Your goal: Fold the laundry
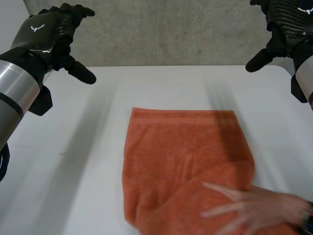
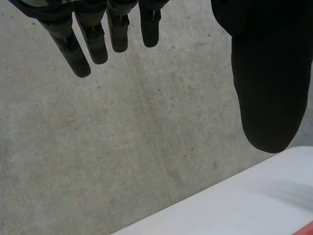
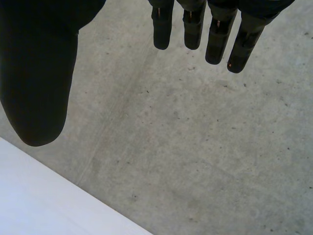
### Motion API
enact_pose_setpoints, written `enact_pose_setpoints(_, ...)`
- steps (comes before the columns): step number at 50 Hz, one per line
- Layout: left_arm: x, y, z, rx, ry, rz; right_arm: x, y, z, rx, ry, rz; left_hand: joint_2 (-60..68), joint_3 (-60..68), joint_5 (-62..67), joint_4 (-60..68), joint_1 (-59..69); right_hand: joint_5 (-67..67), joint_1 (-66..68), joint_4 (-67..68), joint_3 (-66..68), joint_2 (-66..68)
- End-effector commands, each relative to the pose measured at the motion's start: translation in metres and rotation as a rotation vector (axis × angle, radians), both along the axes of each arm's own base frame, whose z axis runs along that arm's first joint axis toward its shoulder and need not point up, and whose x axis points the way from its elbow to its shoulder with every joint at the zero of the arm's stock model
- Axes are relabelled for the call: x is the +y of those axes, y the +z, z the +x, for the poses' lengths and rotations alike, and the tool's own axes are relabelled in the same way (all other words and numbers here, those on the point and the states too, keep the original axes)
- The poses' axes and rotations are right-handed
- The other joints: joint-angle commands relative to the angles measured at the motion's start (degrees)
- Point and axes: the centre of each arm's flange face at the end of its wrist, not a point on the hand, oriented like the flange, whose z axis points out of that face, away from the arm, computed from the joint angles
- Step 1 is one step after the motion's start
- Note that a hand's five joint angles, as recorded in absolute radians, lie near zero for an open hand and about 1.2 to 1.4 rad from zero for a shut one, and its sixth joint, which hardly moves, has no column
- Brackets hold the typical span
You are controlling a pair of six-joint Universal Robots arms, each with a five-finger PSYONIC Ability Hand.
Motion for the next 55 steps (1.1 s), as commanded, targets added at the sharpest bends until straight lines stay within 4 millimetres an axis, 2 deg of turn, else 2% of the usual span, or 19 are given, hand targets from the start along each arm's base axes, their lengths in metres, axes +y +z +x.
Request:
enact_pose_setpoints(1, -0.001, -0.003, -0.002, -0.004, -0.003, 0.009, 0.000, -0.005, 0.002, 0.011, 0.012, 0.024, -1.41, -2.24, -2.57, -1.65, -0.98, -3.25, -1.82, -3.28, -2.08, -2.79)
enact_pose_setpoints(21, -0.001, -0.004, -0.002, -0.006, -0.005, 0.014, 0.004, -0.020, 0.012, 0.058, 0.058, 0.108, -1.41, -2.24, -2.57, -1.65, -0.98, -3.25, -1.82, -3.28, -2.08, -2.79)
enact_pose_setpoints(29, -0.001, -0.013, -0.007, -0.016, -0.012, 0.053, 0.009, -0.047, 0.023, 0.290, 0.182, 0.190, -0.19, -1.02, -1.35, -0.43, 0.25, -3.25, -1.82, -3.28, -2.08, -2.79)
enact_pose_setpoints(32, 0.005, -0.023, -0.009, -0.030, -0.015, 0.109, 0.012, -0.058, 0.024, 0.375, 0.212, 0.223, 0.15, -0.68, -1.01, -0.09, 0.58, -3.25, -1.82, -3.28, -2.08, -2.79)
enact_pose_setpoints(37, 0.033, -0.063, -0.011, -0.104, 0.012, 0.291, 0.013, -0.083, 0.019, 0.509, 0.233, 0.312, 0.32, -0.51, -0.84, 0.08, 0.75, -2.01, -0.58, -2.04, -0.84, -1.55)
enact_pose_setpoints(44, 0.072, -0.116, -0.011, -0.203, 0.035, 0.402, 0.023, -0.129, 0.021, 0.551, 0.327, 0.434, 0.15, -0.68, -1.01, -0.09, 0.58, 0.53, 1.96, 0.50, 1.70, 0.99)
enact_pose_setpoints(46, 0.078, -0.126, -0.010, -0.222, 0.030, 0.426, 0.023, -0.134, 0.021, 0.553, 0.344, 0.440, 0.31, -0.51, -0.85, 0.08, 0.75, 0.53, 1.96, 0.50, 1.70, 0.99)
enact_pose_setpoints(47, 0.081, -0.131, -0.010, -0.235, 0.024, 0.439, 0.024, -0.148, 0.022, 0.554, 0.377, 0.447, 0.32, -0.51, -0.84, 0.08, 0.75, 3.20, 4.62, 3.17, 4.37, 3.65)
enact_pose_setpoints(48, 0.086, -0.142, -0.009, -0.259, 0.018, 0.468, 0.023, -0.152, 0.021, 0.553, 0.382, 0.450, 0.48, -0.35, -0.68, 0.24, 0.92, 4.56, 5.98, 4.53, 5.73, 5.01)
enact_pose_setpoints(50, 0.088, -0.147, -0.009, -0.272, 0.014, 0.484, 0.018, -0.160, 0.017, 0.548, 0.381, 0.449, 0.65, -0.18, -0.51, 0.41, 1.09, 6.08, 7.50, 6.05, 7.25, 6.53)
enact_pose_setpoints(51, 0.094, -0.158, -0.011, -0.298, 0.001, 0.513, 0.014, -0.168, 0.014, 0.541, 0.379, 0.440, 0.49, -0.34, -0.67, 0.25, 0.92, 9.25, 10.67, 9.22, 10.42, 9.70)
enact_pose_setpoints(53, 0.097, -0.163, -0.012, -0.313, -0.010, 0.527, 0.013, -0.171, 0.014, 0.538, 0.380, 0.432, 0.65, -0.18, -0.51, 0.41, 1.09, 11.64, 13.06, 11.61, 12.81, 12.09)
enact_pose_setpoints(55, 0.110, -0.176, -0.019, -0.359, -0.055, 0.559, 0.010, -0.184, 0.015, 0.527, 0.389, 0.402, 0.49, -0.34, -0.67, 0.25, 0.92, 17.32, 18.75, 17.29, 18.49, 17.78)
